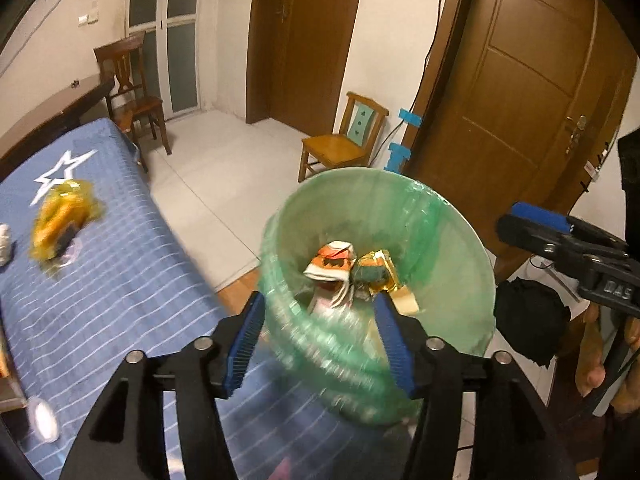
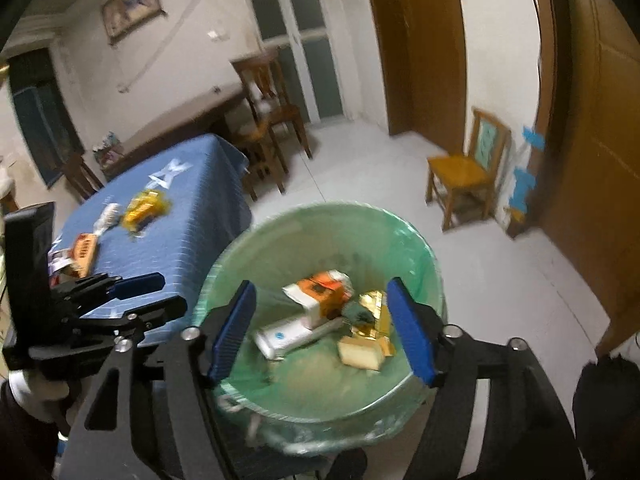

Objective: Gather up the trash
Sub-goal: 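Move both open tools back over the cluttered table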

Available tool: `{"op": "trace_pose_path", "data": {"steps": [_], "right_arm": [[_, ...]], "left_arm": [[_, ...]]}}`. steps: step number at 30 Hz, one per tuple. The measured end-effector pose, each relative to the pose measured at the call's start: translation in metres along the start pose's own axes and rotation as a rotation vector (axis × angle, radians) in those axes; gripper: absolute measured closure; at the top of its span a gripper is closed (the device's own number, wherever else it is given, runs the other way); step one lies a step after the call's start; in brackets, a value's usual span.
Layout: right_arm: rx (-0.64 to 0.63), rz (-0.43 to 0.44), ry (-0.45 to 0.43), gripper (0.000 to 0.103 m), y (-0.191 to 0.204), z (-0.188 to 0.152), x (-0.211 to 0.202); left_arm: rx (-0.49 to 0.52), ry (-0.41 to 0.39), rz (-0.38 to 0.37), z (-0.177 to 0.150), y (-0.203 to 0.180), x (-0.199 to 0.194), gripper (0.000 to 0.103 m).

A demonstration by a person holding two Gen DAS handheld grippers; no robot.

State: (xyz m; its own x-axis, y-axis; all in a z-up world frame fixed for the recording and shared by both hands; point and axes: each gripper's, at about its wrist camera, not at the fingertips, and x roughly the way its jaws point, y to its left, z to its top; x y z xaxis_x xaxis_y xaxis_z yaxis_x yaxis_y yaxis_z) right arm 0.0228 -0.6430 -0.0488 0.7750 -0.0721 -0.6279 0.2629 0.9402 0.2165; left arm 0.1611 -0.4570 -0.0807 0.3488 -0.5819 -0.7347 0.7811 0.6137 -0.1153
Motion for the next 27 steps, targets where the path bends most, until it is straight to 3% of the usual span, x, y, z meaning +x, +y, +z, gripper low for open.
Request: {"op": "trace_pose_path", "data": {"steps": [3,7,12,16,18,23,25,27], "right_arm": [[-0.036,0.036,-0.081,0.025,0.026,-0.012,-0.025],[-0.07,0.108,-0.123,0.021,0.063,-0.029,-0.039],[-0.102,0.187,-0.086,0.02,0.1,-0.049,-0.032],[-0.12,0.235,-0.033,0.02,0.125,-0.06,-0.018],[-0.127,0.24,-0.017,0.02,0.138,-0.066,-0.015],[-0.17,0.26,0.022,0.019,0.171,-0.073,-0.005],[-0.185,0.266,0.032,0.018,0.182,-0.073,-0.001],[-0.201,0.271,0.038,0.018,0.193,-0.073,0.001]], "left_arm": [[-0.013,-0.037,0.017,-0.019,0.025,-0.036,0.038],[-0.064,-0.085,0.078,-0.054,0.082,-0.095,0.037],[-0.229,-0.153,0.203,-0.092,0.183,-0.176,0.034],[-0.288,-0.221,0.347,-0.128,0.268,-0.247,0.018],[-0.254,-0.205,0.346,-0.142,0.304,-0.267,0.013],[-0.169,-0.073,0.342,-0.167,0.39,-0.286,0.013],[-0.133,-0.035,0.271,-0.174,0.414,-0.288,0.013],[-0.103,-0.004,0.258,-0.173,0.426,-0.286,0.013]]}}
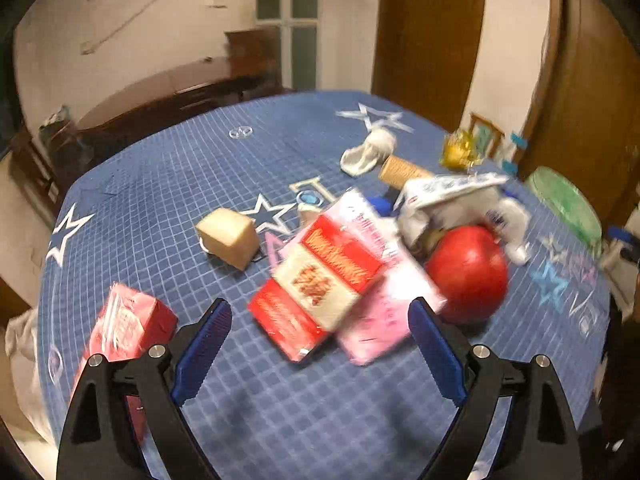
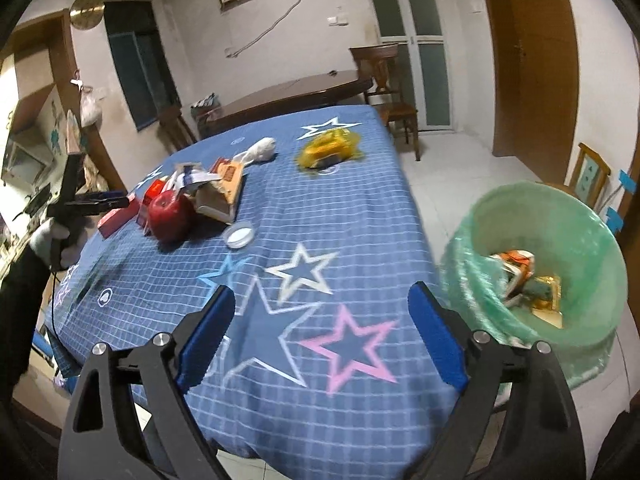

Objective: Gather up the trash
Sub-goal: 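Move both open tools back over the cluttered table, then grasp the red Double Happiness pack with the left tool while the right tool grasps the alcohol wipes pack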

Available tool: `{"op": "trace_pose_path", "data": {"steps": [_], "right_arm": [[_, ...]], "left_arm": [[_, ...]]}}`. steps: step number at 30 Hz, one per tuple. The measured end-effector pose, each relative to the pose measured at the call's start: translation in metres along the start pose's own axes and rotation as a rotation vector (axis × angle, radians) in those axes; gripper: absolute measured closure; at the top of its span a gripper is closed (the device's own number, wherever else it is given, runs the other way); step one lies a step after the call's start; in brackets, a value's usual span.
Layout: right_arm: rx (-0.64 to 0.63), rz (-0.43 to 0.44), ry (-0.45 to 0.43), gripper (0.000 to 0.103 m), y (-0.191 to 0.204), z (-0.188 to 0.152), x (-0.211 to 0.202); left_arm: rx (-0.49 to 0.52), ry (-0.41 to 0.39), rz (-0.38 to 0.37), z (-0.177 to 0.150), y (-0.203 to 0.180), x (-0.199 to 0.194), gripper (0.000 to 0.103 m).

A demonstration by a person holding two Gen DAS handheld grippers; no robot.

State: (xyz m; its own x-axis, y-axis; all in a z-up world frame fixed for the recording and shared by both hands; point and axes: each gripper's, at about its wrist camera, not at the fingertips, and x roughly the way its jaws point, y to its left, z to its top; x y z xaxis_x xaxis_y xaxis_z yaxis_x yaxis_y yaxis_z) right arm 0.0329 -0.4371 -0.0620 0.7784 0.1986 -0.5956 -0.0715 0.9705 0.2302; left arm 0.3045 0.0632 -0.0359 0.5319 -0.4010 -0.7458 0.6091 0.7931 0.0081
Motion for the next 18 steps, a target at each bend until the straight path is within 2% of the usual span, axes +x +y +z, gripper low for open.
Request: {"op": "trace_pose_path", "data": {"steps": [2,8,13,15,18], "right_arm": [[-0.021,0.013,0.014,0.017,0.012,0.005,0.009],[-0.044,0.117,0.075,0.017,0.041,0.021,0.037],[-0.04,0.241,0.119,0.017,0.062,0.039,0.055],[-0.057,0.26,0.124,0.017,0.07,0.045,0.06],[-0.078,0.312,0.127,0.017,0.084,0.061,0.072]], "left_arm": [[0.03,0.012,-0.042,0.004,0.007,0.008,0.013],[0.133,0.041,-0.074,0.01,0.004,0.033,0.013],[0.157,0.076,-0.11,0.01,-0.003,0.056,0.013],[0.144,0.075,-0.123,0.008,-0.004,0.061,0.014],[0.108,0.071,-0.162,0.004,-0.003,0.063,0.026]]}}
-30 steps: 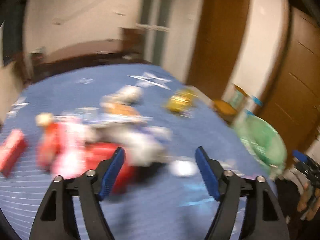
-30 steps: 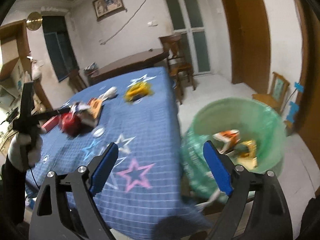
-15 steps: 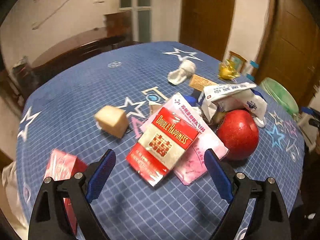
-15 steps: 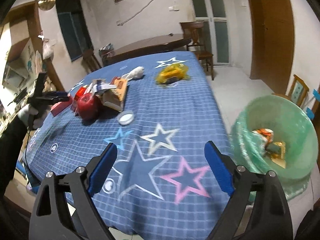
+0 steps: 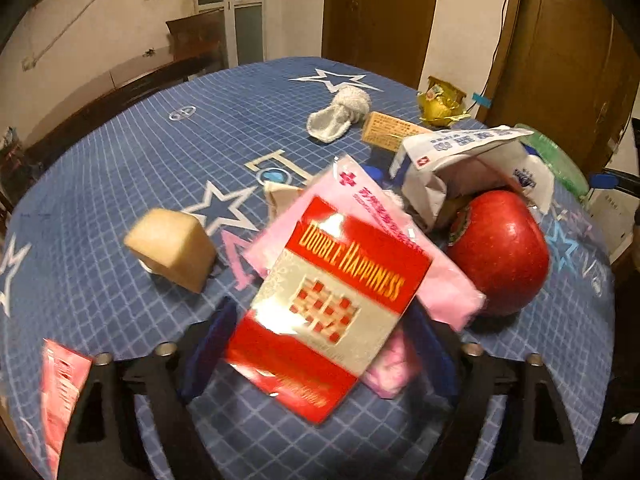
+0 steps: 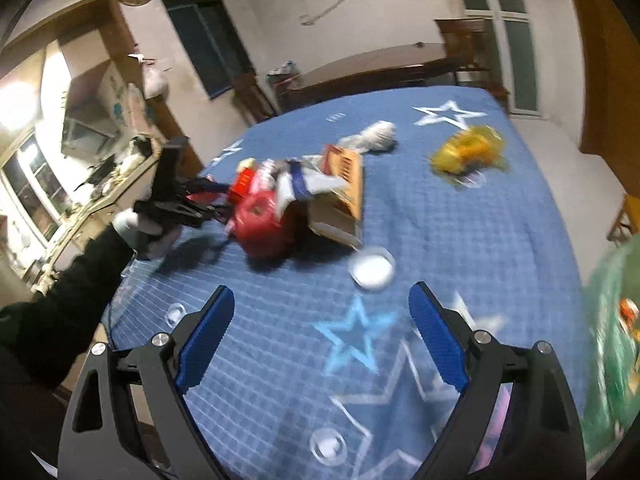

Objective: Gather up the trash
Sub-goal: 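Grasp the red Double Happiness pack with the left tool while the right tool grasps the alcohol wipes pack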

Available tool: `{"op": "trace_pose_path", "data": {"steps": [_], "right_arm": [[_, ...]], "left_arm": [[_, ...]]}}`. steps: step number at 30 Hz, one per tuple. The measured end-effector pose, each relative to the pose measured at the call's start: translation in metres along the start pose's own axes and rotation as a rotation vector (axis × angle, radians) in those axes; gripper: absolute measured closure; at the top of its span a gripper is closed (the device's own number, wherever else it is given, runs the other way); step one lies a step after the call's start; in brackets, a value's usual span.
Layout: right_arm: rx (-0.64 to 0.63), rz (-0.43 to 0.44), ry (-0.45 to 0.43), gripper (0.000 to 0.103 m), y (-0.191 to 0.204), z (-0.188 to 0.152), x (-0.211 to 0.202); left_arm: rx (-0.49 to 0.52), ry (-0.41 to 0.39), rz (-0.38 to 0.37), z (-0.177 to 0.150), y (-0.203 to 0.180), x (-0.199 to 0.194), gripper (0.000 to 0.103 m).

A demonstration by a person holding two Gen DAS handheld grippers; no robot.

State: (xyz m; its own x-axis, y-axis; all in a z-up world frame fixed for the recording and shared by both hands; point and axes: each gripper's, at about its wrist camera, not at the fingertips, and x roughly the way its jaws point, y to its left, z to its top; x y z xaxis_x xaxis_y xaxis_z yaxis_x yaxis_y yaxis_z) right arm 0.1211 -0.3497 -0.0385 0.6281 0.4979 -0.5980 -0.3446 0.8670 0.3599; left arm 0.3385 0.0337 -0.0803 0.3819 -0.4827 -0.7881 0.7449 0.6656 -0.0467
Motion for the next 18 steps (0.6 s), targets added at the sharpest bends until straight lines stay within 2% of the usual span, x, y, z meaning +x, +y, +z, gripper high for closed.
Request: {"op": "trace_pose_path", "data": {"steps": [6,10,12,14,16,17,18], "right_arm": [[-0.081,0.012,0.039,0.017,0.016,0.053,0.043],[-0.214,-0.068,0.117,0.018,0.038,0.094,0.09],[-0.241,-0.105,0.157,0.018,0.043,0.105,0.11],[-0.28,-0.148,0.224,0.023,0.049,0.113,0.135],[-0.296,-0.159,0.263,0.034,0.048,0.114,0.15],[-0.298,-0.162,0.272,0.036,0.048,0.112,0.155],[-0.292,-0.162,0.267,0.056,0.047,0.112,0.155]], "left_arm": [[-0.06,0.0,0.076,-0.005,-0.018,-0.002,0.037],[-0.108,-0.009,0.098,-0.012,-0.029,-0.009,0.038],[-0.127,-0.016,0.105,-0.015,-0.033,-0.013,0.038],[-0.14,-0.022,0.109,-0.017,-0.037,-0.016,0.039],[-0.137,-0.033,0.131,-0.017,-0.045,-0.017,0.039],[-0.141,-0.037,0.136,-0.017,-0.048,-0.019,0.039],[-0.147,-0.043,0.141,-0.016,-0.05,-0.02,0.039]]}}
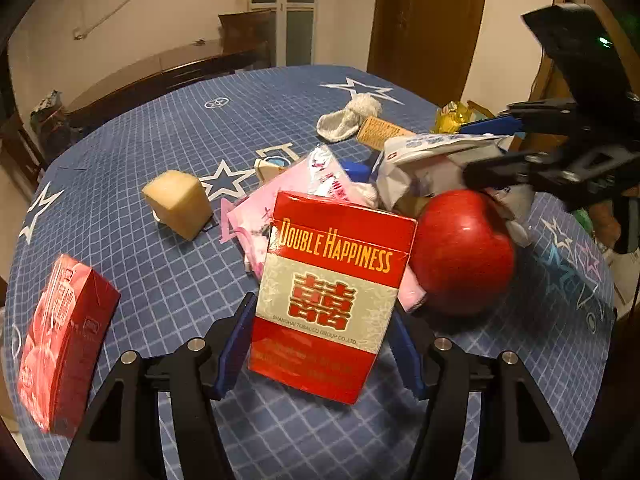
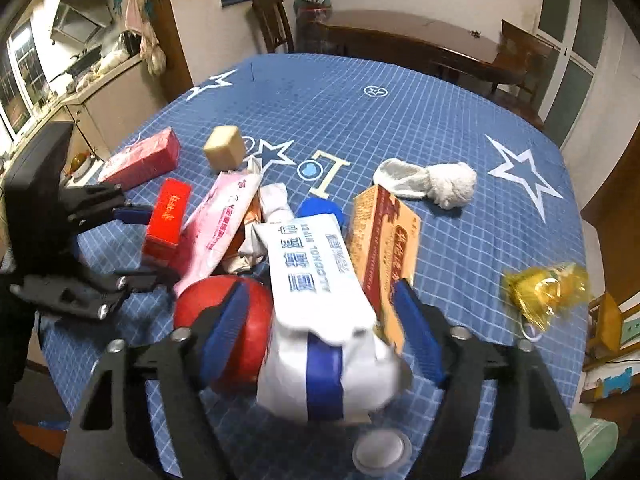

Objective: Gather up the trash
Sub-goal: 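Grasp the red Double Happiness pack with the left tool while the right tool grasps the alcohol wipes pack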

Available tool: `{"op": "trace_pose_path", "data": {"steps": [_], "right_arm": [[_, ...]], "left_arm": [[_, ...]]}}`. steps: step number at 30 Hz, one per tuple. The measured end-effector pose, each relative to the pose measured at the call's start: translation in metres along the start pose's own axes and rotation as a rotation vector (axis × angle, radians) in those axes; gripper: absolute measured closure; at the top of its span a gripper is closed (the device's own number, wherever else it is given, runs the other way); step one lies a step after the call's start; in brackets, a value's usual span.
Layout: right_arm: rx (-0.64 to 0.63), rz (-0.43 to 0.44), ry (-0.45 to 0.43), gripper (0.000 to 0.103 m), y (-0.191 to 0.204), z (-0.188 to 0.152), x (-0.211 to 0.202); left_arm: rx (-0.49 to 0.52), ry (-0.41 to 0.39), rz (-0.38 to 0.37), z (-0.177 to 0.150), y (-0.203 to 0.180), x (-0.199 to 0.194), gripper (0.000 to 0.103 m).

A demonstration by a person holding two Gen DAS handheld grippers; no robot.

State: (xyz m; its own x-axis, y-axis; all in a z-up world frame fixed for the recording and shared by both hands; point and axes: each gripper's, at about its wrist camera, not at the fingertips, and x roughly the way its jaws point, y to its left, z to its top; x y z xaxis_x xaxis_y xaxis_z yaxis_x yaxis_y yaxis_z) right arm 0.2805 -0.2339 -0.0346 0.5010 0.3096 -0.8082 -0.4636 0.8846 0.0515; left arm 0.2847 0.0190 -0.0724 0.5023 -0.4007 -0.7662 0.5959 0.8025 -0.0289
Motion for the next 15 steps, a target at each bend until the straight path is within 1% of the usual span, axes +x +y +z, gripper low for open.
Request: {"op": "trace_pose_path", "data": {"steps": [1,2,3,4,6,8,9,12,13,15], "right_arm": [[0.001,-0.016,0.012,0.064,0.0,-0.001,0.002],[-0.001,-0.025,0.003,0.064,0.001,-0.002,0.002],[0.0,-0.029,-0.008,0.068,0.001,-0.004,0.0],[-0.002,-0.038,-0.024,0.07,0.002,-0.008,-0.002],[0.008,-0.06,-0.083,0.072,0.006,-0.014,-0.012],[0.036,-0.082,-0.175,0.072,0.01,-0.025,-0.032],[0.042,-0.093,-0.207,0.072,0.012,-0.029,-0.038],[0.076,-0.128,-0.323,0.072,0.027,-0.051,-0.062],[0.081,-0.145,-0.367,0.072,0.034,-0.061,-0.071],[0.083,-0.183,-0.438,0.072,0.047,-0.078,-0.086]], "left_arm": [[-0.008,-0.01,0.011,0.0,-0.003,-0.003,0.04],[-0.014,-0.019,0.018,-0.001,-0.004,-0.006,0.04],[-0.022,-0.03,0.026,-0.001,-0.006,-0.009,0.04],[-0.035,-0.043,0.04,-0.001,-0.009,-0.013,0.04],[-0.058,-0.064,0.077,-0.003,-0.012,-0.023,0.04],[-0.096,-0.105,0.131,-0.005,-0.02,-0.035,0.04],[-0.111,-0.122,0.16,-0.006,-0.022,-0.041,0.04],[-0.182,-0.192,0.241,-0.014,-0.039,-0.063,0.04],[-0.2,-0.224,0.271,-0.017,-0.05,-0.072,0.04],[-0.232,-0.281,0.307,-0.022,-0.067,-0.086,0.04]]}}
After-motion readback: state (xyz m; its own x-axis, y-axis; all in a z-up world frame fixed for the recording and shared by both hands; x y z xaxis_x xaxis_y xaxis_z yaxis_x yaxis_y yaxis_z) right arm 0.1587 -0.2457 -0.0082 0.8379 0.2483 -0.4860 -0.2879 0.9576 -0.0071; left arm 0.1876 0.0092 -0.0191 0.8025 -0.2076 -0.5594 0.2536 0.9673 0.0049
